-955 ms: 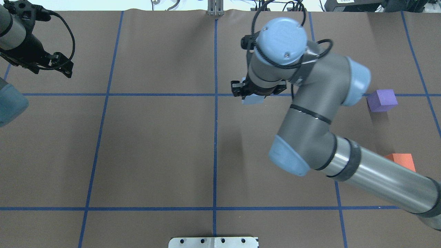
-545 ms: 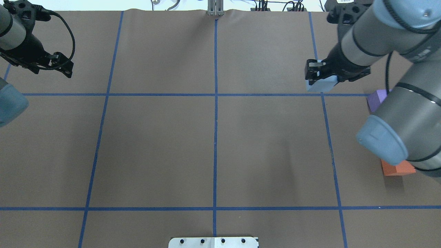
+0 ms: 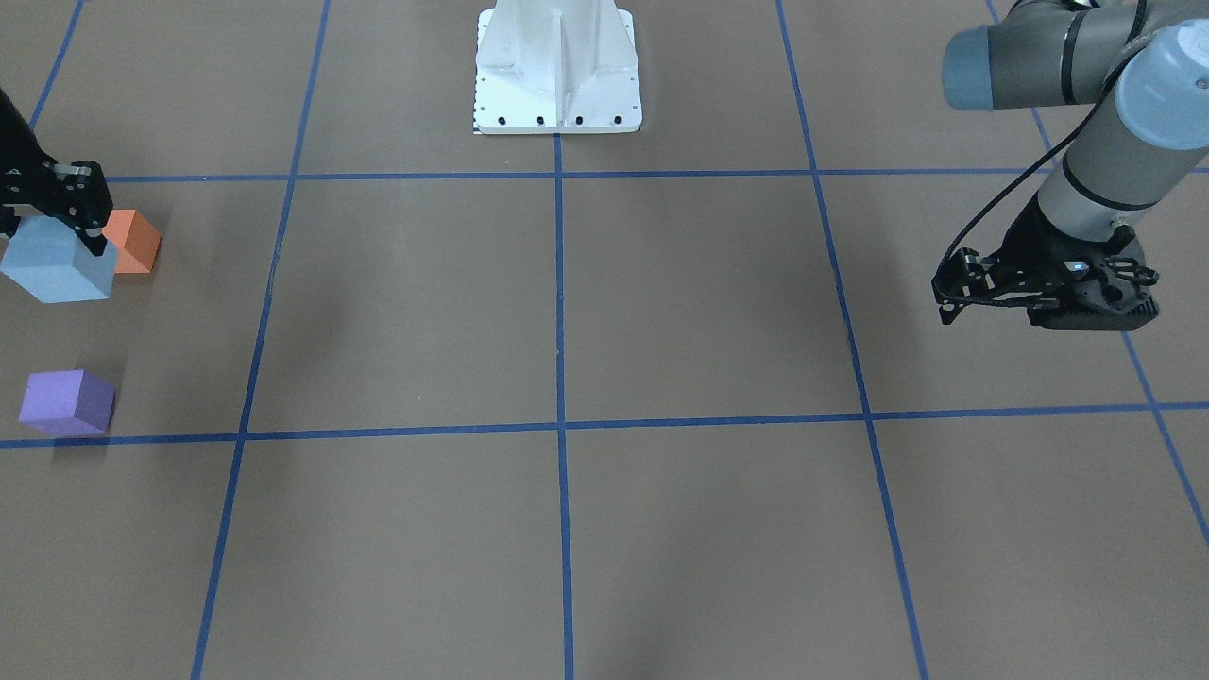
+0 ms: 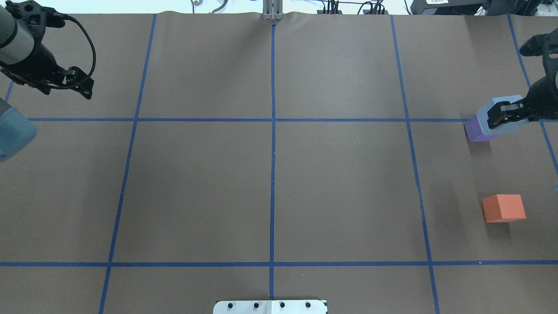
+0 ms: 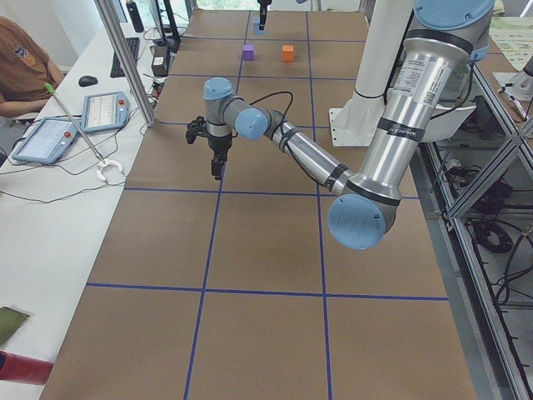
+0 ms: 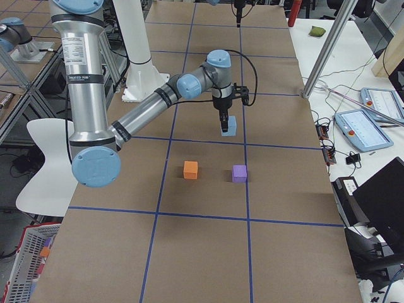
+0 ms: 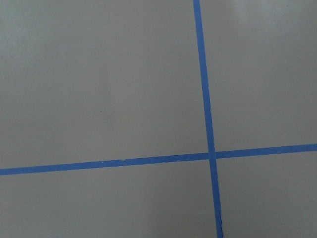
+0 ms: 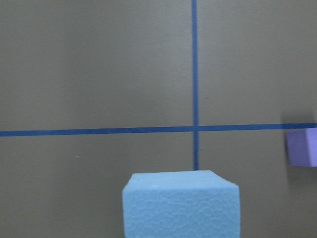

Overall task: Place blue block between orange and purple blocks
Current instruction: 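Carry the light blue cube with the right gripper toward the purple cube, then lower the cube between the purple and orange cubes with the right gripper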

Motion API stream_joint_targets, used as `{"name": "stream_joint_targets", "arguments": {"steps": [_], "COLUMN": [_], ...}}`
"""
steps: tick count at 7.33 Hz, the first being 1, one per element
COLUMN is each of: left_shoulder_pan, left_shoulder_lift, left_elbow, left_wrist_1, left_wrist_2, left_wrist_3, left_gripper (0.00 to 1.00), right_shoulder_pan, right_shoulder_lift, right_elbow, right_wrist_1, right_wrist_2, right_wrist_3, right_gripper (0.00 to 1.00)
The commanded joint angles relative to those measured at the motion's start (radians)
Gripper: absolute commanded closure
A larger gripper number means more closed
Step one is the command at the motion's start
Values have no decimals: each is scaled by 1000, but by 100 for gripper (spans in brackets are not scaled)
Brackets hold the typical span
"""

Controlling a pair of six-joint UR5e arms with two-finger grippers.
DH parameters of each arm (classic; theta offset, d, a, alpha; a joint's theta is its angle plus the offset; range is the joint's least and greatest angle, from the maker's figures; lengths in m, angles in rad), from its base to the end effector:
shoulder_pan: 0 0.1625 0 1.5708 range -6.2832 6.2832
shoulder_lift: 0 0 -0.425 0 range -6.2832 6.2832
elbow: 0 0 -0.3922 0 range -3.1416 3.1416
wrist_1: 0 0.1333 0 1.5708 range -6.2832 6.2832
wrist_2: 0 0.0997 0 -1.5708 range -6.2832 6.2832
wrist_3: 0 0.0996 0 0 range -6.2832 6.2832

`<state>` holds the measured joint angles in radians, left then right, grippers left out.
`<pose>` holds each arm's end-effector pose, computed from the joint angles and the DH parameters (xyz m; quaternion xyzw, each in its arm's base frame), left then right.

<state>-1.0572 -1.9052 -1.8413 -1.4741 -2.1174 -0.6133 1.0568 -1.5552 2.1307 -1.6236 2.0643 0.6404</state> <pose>0.2192 -0.5545 0.3667 0.0651 0.3501 0.0213 0.9342 -0.1540 -0.4480 0.4002 0.0812 -0.3345 -0.0038 0.9389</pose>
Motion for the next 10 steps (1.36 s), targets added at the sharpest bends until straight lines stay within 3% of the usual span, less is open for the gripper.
{"name": "stream_joint_targets", "arguments": {"steps": [1,4,10], "left_shoulder_pan": [2,5,5], "left_shoulder_lift": [0,-2,0], "left_elbow": [4,5,7], "left_wrist_1": [0,-2,-3], "left_wrist_2": [4,7,10], "left_wrist_3": [0,-2,0], "left_gripper": [0,0,0], "right_shoulder_pan": [5,-6,-106], "right_shoulder_lift": [-82,-75,-66], "right_elbow": [-172,-277,-359], "right_wrist_1": [235,258,258], "right_wrist_2": [42,47,43], "right_wrist_3": [-13,-13,-4], "right_gripper": [100,100,100]}}
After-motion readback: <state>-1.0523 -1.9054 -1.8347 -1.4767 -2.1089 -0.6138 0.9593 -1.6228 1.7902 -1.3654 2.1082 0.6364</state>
